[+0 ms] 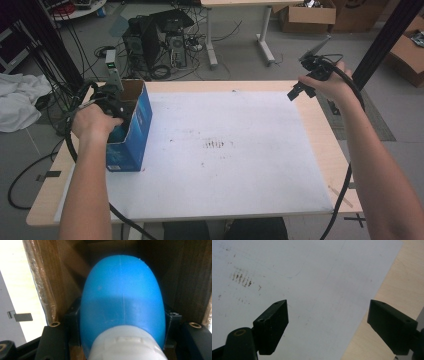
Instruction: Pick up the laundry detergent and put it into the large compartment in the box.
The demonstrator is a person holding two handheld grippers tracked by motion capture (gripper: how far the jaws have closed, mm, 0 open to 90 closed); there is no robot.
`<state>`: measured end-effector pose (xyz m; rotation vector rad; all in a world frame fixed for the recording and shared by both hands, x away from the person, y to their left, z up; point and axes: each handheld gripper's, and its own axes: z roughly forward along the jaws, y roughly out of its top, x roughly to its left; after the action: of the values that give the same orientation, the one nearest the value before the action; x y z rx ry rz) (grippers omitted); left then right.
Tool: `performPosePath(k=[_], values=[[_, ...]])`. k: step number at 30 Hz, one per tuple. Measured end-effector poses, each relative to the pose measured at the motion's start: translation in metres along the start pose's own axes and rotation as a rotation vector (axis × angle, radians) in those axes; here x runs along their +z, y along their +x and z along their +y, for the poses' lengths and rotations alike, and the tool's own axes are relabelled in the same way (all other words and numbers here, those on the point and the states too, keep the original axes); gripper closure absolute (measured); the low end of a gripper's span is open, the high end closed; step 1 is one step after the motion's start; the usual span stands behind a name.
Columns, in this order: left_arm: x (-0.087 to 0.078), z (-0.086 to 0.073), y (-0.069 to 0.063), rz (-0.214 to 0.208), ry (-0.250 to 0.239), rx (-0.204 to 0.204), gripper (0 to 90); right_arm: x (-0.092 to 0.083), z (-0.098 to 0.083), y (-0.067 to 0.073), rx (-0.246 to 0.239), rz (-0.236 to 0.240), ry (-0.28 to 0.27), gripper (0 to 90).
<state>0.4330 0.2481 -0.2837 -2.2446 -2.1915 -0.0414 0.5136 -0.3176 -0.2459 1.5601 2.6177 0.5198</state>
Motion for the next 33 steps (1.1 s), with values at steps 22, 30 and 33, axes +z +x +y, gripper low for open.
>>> performPosePath(k=[22, 30, 33], values=[[0.003, -0.001, -0.003, 0.013, 0.006, 0.015, 30.8, -0.002, -0.002, 0.001, -0.002, -0.003, -0.004, 17.5], [-0.005, 0.000, -0.005, 0.025, 0.002, 0.023, 28.8, -0.002, -0.001, 0.001, -0.002, -0.005, -0.007, 17.5], [-0.010, -0.001, -0.006, 0.031, -0.005, 0.026, 28.5, -0.001, 0.000, 0.001, -0.004, -0.005, -0.007, 17.5]])
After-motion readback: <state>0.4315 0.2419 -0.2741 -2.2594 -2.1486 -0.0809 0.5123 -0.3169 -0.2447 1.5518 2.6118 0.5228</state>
